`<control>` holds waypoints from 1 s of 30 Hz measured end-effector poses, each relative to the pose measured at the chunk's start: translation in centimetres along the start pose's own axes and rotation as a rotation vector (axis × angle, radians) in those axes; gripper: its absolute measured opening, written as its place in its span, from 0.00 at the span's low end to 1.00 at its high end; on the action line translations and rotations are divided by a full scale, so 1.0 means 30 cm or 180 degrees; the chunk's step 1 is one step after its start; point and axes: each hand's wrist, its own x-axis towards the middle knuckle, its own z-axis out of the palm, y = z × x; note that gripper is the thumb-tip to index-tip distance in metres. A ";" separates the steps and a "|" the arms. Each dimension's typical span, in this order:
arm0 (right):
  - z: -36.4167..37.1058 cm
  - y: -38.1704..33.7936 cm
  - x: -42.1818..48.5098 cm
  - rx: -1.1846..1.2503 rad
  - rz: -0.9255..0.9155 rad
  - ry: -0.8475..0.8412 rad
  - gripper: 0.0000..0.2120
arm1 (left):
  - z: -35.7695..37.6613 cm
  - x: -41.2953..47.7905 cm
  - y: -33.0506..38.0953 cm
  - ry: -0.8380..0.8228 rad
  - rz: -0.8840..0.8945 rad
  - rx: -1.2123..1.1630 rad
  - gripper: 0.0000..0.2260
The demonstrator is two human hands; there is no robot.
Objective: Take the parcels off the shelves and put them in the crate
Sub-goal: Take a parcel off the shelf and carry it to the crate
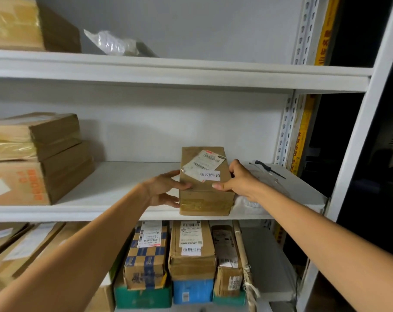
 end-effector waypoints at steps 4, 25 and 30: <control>0.038 0.006 -0.043 0.0138 -0.0010 0.0127 0.40 | 0.031 -0.037 -0.030 0.0051 0.0384 -0.0160 0.36; 0.207 -0.170 -0.291 0.0763 0.0307 0.1079 0.49 | -0.142 -0.039 -0.123 -0.0897 0.1061 -0.0541 0.36; 0.214 -0.213 -0.402 0.0626 0.0493 0.1348 0.43 | -0.126 -0.073 -0.137 -0.1246 0.1146 -0.0643 0.36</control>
